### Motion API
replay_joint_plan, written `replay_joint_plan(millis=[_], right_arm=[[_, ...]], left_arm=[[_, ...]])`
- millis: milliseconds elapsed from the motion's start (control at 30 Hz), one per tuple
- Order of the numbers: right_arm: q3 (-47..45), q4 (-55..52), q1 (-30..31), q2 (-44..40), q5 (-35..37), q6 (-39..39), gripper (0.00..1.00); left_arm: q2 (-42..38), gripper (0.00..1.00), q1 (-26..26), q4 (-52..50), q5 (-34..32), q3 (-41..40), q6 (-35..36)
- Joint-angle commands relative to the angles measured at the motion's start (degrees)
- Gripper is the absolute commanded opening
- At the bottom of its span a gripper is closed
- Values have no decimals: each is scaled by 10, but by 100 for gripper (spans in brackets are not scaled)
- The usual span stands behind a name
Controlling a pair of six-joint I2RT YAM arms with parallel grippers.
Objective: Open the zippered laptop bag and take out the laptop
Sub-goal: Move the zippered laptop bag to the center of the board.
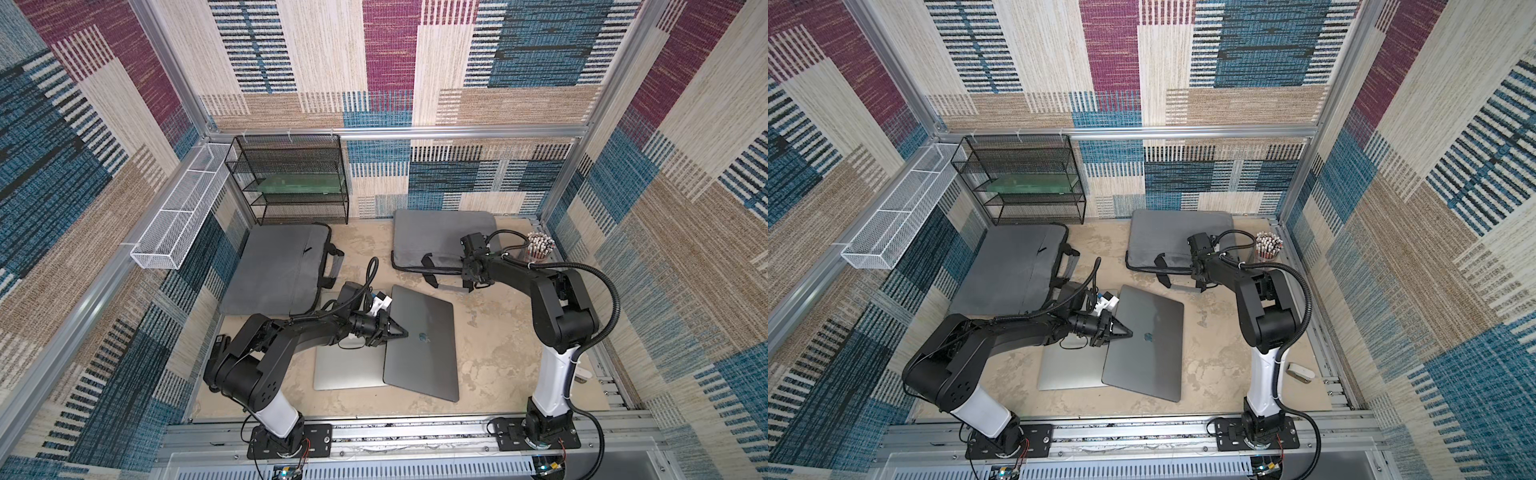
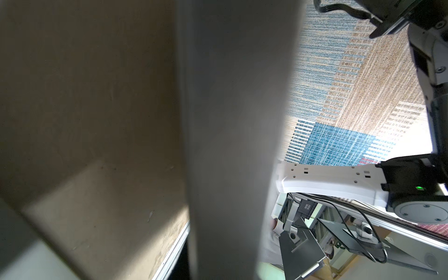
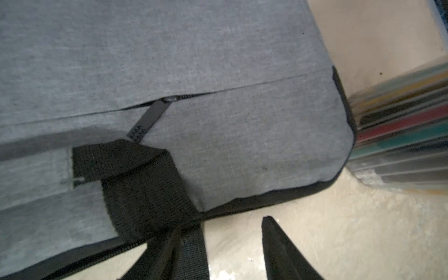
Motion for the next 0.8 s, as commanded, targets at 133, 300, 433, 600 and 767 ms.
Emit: replay_joint_plan(millis=[133, 300, 433, 600, 767], right_arm=[[27, -3, 0, 9, 10, -16, 64], [17, -6, 5, -15, -13, -9, 70], [13, -17, 13, -46, -40, -1, 74], [10, -26, 32, -89, -63, 12, 77], [8, -33, 55, -133, -71, 20, 78]], left_arm=[[38, 0, -21, 16, 1, 16, -33], [54, 37, -28, -30, -18, 35, -29], [51, 41, -32, -66, -39, 53, -29], [47, 21, -39, -106, -66, 80, -23], [53, 0, -46, -108, -98, 94, -40]])
